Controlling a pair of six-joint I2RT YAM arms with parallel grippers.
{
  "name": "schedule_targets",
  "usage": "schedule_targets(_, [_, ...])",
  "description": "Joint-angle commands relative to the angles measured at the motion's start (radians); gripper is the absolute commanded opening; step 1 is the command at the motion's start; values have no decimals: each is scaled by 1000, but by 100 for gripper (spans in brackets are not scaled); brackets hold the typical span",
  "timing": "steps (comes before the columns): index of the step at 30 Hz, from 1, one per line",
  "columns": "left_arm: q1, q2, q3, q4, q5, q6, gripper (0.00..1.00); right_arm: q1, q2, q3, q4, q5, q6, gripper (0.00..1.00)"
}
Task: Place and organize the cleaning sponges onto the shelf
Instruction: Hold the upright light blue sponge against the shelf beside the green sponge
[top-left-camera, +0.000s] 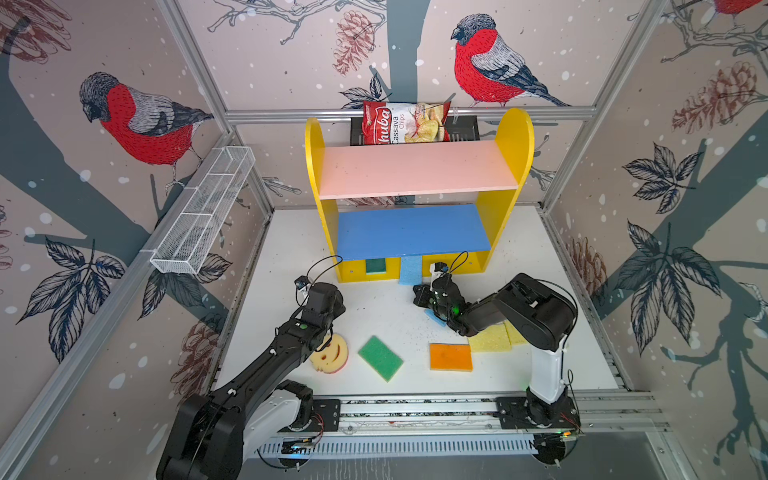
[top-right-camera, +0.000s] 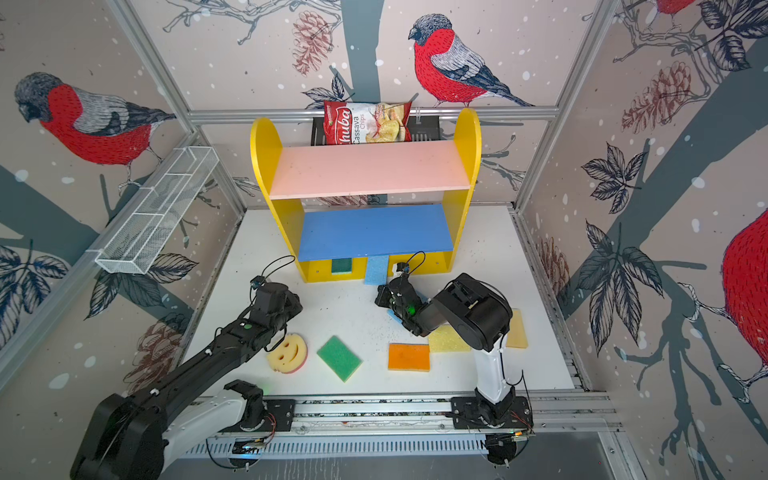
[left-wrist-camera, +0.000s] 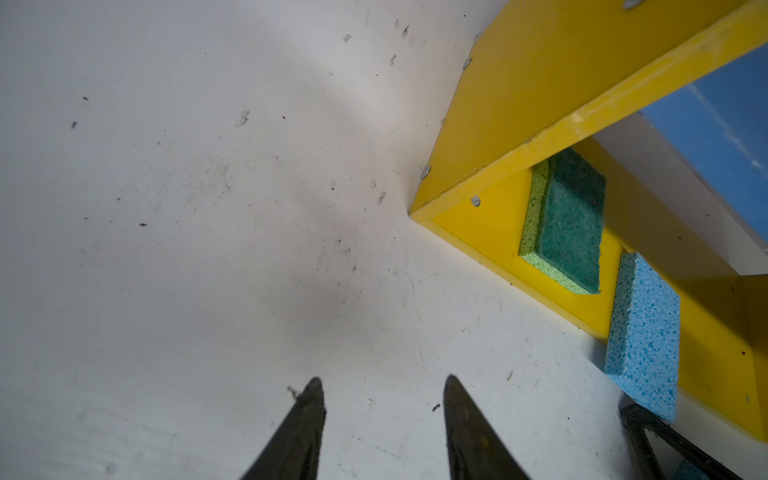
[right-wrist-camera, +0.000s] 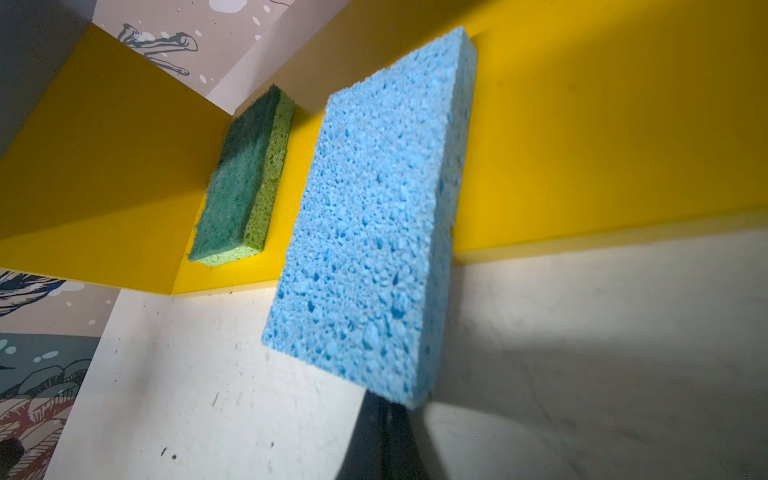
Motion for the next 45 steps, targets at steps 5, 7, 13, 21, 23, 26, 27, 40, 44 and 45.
schedule_targets(5, [2,-3,3,-4,-2,-2,47,-4,27,11,-63,46,11,6])
schedule_targets(7, [2,-3,2,-3,0,-5,47,-5,38,17,-65,49,2,6])
schedule_targets(13, [2,-1,1,-5,2,-6,47,-5,32,-21,-53,45,16,6])
schedule_targets(21, [3,4,9,-3,-8,0,47,41,17,-69,-28,-4,47,6])
schedule_targets(23, [2,5,6,-2,-11,0,47,53,24,-75,-15,-12,59,6])
schedule_targets(26, [2,10,4,0,-12,3,47,58,49,-76,12,-18,91,6])
schedule_targets(27, [3,12,4,0,-10,5,47,58,61,-72,19,-16,103,6])
schedule_targets(40, [2,9,9,-16,-18,17,47,23,137,37,-8,52,142,7])
schedule_targets(44, [2,4,4,-17,-21,17,47,14,133,43,-36,74,152,7])
schedule_targets(45, [2,6,5,-17,-21,17,47,11,134,42,-36,78,155,7])
